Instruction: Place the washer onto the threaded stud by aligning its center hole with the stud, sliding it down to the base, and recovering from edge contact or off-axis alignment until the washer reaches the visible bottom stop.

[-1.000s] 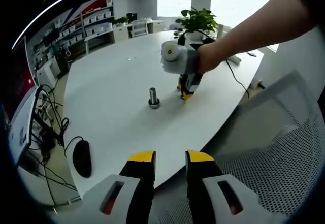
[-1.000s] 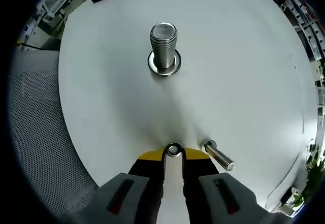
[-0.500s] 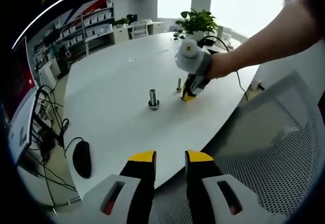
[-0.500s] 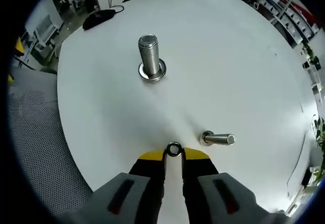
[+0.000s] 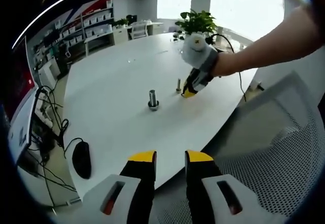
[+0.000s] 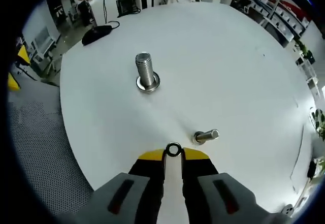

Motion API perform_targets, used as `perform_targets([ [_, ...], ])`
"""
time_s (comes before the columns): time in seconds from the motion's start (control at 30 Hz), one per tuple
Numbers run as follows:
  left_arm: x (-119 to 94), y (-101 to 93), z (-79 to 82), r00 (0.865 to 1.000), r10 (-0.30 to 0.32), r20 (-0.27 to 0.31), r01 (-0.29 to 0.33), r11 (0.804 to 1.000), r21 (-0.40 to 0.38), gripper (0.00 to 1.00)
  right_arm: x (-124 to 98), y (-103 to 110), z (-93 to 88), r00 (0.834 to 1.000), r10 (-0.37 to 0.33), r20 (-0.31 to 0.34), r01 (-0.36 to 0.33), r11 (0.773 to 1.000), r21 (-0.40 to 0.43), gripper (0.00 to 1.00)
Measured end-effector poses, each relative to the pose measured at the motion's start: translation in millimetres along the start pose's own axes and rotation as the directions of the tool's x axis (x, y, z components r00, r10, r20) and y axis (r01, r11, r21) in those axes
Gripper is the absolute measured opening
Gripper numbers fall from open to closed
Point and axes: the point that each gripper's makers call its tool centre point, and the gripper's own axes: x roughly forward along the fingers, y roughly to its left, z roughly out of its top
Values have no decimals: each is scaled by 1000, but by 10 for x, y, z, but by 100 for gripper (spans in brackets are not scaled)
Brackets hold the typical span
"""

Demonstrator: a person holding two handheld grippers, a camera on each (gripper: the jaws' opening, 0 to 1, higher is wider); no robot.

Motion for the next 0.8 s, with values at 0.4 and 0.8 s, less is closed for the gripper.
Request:
perform_targets([
  [0.4, 11, -10, 0, 1000, -5, -5, 5, 1000, 5, 20, -318, -168, 193, 991, -66, 114, 68, 998, -18, 14],
  [0.8, 15, -23, 0, 1000, -9, -11, 9, 1000, 9, 20, -256, -322, 231, 989, -91, 114, 98, 994, -55, 14],
])
